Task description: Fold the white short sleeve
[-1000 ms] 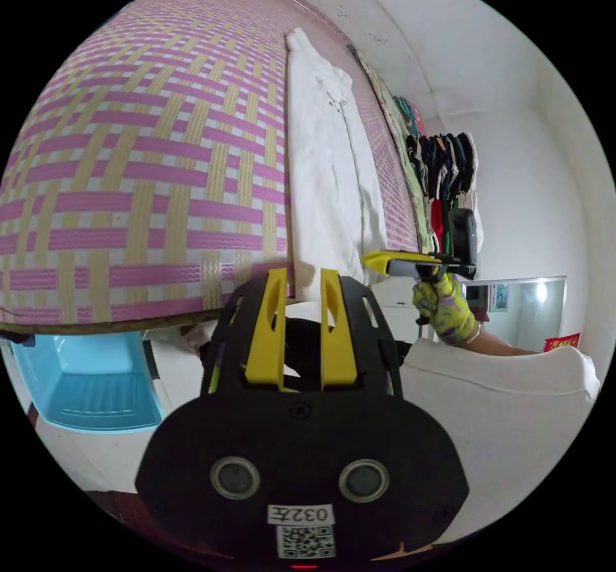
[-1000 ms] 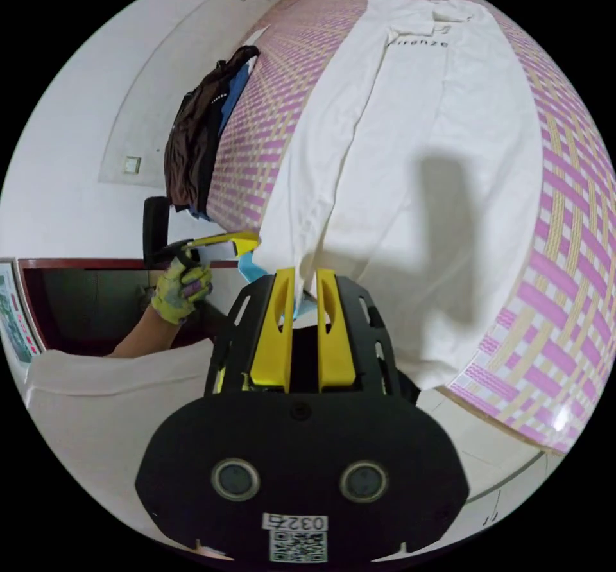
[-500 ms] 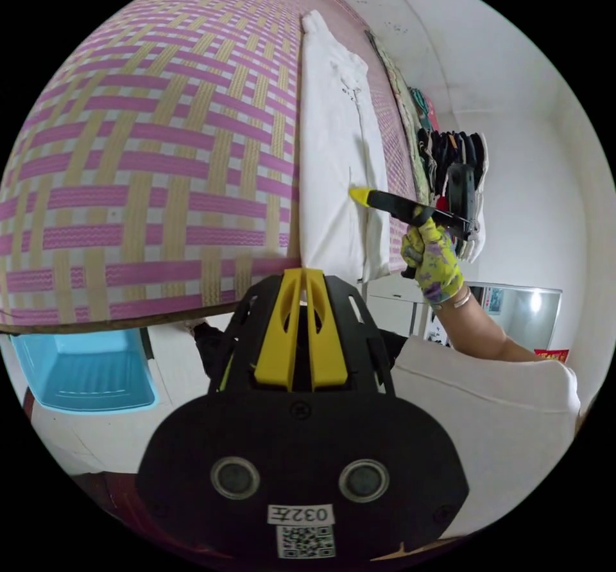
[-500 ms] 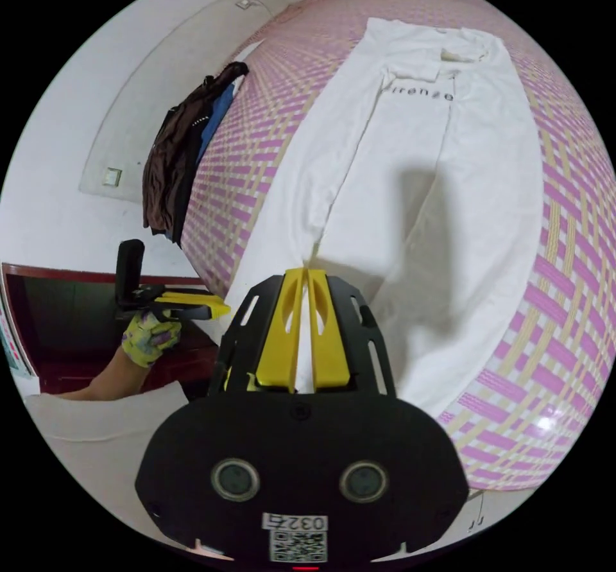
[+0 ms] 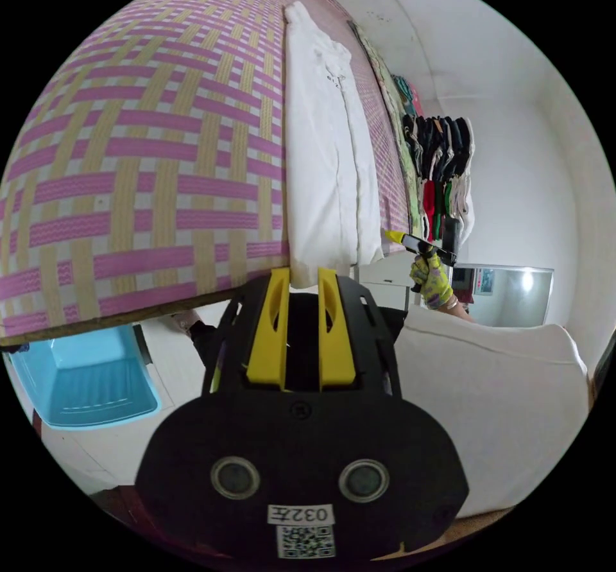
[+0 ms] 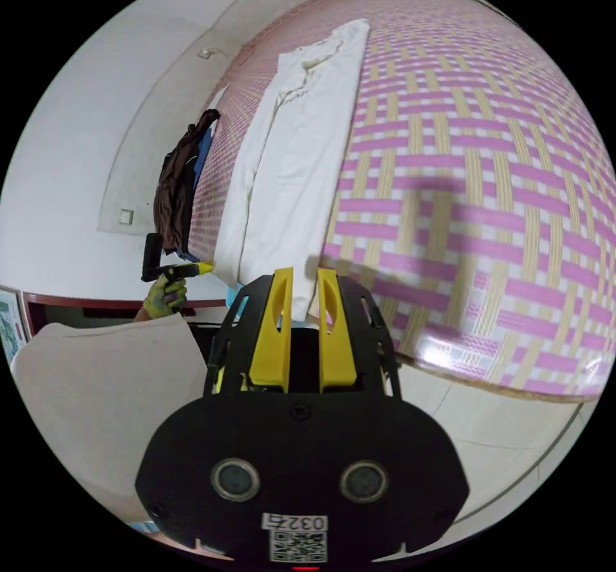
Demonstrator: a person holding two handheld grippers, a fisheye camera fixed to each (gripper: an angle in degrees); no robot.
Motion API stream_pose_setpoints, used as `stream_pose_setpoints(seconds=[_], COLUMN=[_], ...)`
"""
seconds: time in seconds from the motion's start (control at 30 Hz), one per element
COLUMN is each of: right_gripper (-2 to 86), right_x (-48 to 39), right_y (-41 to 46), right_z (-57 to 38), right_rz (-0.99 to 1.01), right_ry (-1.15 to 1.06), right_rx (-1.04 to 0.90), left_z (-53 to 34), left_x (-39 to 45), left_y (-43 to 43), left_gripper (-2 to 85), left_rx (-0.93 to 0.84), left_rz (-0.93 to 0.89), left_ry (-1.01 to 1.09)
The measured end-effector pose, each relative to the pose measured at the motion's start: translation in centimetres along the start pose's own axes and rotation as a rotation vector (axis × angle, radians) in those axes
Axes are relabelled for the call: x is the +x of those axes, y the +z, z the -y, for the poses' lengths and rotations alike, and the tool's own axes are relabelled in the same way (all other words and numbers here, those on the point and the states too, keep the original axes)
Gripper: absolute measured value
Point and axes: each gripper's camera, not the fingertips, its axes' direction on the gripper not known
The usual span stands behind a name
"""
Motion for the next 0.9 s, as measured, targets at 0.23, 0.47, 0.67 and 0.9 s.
stream_pose_setpoints(seconds=[0.23, 0.47, 0.67, 0.9], right_gripper=[7.0, 0.9, -0.3, -0.3], right_x=[4.4, 6.2, 7.7, 7.9], right_y=[2.1, 3.6, 3.7, -2.0], right_z=[-1.4, -2.0, -5.1, 0.0], right_rz=[0.142, 0.191, 0.297, 0.344], right_ry=[0.064, 0.052, 0.015, -0.117], right_rx=[-0.083, -0.174, -0.283, -0.154], left_z=[1.1, 0.3, -4.1, -0.3], left_x=[-1.3, -1.7, -2.9, -2.2], left_y=[0.7, 1.5, 3.1, -3.3], left_gripper=[1.5, -1.6, -1.7, -1.7], left_rx=[-0.053, -0.081, -0.169, -0.009], left_rz=[-0.002, 0.032, -0.101, -0.221], left_ry=[0.036, 0.103, 0.131, 0.227])
